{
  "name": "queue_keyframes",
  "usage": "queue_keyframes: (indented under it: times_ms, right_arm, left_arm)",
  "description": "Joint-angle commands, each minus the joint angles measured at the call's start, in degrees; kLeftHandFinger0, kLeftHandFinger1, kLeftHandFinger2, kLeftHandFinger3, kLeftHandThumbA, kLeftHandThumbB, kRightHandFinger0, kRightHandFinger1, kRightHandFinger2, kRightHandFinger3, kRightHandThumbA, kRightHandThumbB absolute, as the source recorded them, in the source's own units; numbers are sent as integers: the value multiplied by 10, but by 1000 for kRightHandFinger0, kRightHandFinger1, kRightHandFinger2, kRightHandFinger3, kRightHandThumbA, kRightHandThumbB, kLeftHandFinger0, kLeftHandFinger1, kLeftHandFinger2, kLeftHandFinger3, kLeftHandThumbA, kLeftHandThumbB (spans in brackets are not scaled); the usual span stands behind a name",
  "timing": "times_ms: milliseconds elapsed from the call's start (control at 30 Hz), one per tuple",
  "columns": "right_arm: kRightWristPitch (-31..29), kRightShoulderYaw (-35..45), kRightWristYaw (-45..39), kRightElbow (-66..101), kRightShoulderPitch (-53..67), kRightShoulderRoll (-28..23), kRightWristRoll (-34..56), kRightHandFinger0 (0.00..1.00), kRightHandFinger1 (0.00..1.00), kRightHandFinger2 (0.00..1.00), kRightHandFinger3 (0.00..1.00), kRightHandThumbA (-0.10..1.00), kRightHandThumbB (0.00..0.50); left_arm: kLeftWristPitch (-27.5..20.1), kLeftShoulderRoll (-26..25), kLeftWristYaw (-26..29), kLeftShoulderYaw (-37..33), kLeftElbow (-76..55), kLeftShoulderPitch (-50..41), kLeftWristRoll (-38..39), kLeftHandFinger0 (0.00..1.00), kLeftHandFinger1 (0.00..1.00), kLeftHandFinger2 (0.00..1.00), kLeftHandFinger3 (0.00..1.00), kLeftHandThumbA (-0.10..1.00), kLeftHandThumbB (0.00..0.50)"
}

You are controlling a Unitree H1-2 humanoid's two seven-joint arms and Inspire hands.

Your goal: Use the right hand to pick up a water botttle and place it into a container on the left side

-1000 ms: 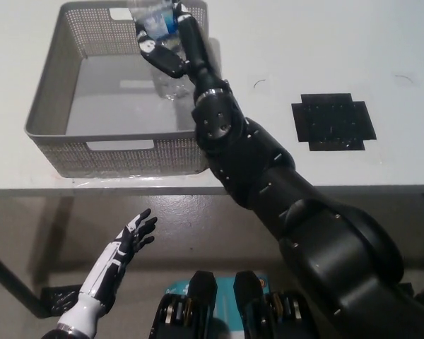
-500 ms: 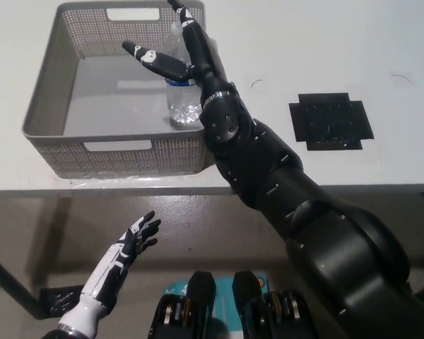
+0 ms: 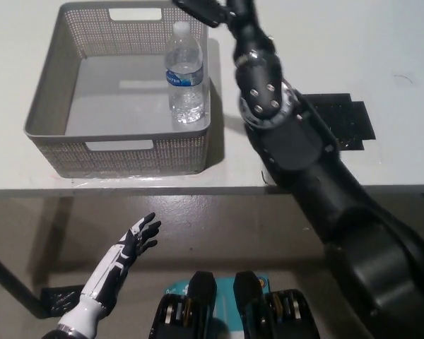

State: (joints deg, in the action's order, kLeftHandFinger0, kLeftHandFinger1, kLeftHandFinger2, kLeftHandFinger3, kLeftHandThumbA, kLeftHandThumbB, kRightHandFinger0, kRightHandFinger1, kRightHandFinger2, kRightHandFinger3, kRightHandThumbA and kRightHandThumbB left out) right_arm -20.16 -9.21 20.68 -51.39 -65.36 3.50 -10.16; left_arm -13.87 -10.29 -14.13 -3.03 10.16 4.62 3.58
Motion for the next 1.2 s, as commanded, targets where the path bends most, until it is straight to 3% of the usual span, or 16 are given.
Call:
queue_keyframes:
  times_ms: [0, 67, 167, 333, 433, 533, 567, 767, 1000, 1167]
  right_arm:
    - [67, 69, -78, 517, 164, -100, 92, 1000, 1000, 1000, 1000, 1000, 500]
    - [68, 75, -79, 570, 210, -111, 92, 1000, 1000, 1000, 1000, 1000, 493]
    - [42, 76, -76, 625, 303, -121, 96, 1000, 1000, 1000, 1000, 1000, 443]
    - [-7, 71, -59, 585, 423, -120, 39, 1000, 1000, 1000, 1000, 1000, 436]
    - [-10, 65, -62, 552, 475, -118, 59, 1000, 1000, 1000, 1000, 1000, 431]
    - [-27, 59, -74, 511, 501, -118, 82, 1000, 1000, 1000, 1000, 1000, 434]
    - [-27, 54, -83, 503, 511, -117, 93, 1000, 1000, 1000, 1000, 1000, 457]
    - [-47, 43, -118, 460, 564, -115, 120, 1000, 1000, 1000, 1000, 1000, 417]
    - [-57, 40, -144, 426, 600, -104, 127, 1000, 1000, 1000, 1000, 1000, 371]
    - [-60, 37, -177, 415, 618, -106, 142, 1000, 1000, 1000, 1000, 1000, 381]
  left_arm:
    - [-1, -15, -8, 4, -22, 8, 6, 1000, 1000, 1000, 1000, 1000, 167]
    - [-1, -16, -8, 5, -22, 10, 6, 1000, 1000, 1000, 1000, 1000, 166]
    - [-3, -15, -6, 4, -20, 12, 3, 1000, 1000, 1000, 1000, 1000, 157]
    - [-9, -12, -4, 6, -15, 3, 5, 1000, 1000, 1000, 1000, 1000, 159]
    - [-3, -11, -10, 7, -15, 1, 17, 1000, 1000, 1000, 1000, 1000, 165]
    - [-7, -9, -2, 10, -13, 4, 12, 1000, 1000, 1000, 1000, 1000, 161]
    - [-10, -7, -2, 12, -10, 4, 14, 1000, 1000, 1000, 1000, 1000, 158]
    - [-10, -2, -4, 16, -8, 1, 22, 1000, 1000, 1000, 1000, 1000, 149]
    - [-8, -2, -3, 19, -1, 10, 29, 1000, 1000, 1000, 1000, 1000, 178]
    - [-18, -1, -4, 18, 6, 9, 31, 1000, 1000, 1000, 1000, 1000, 175]
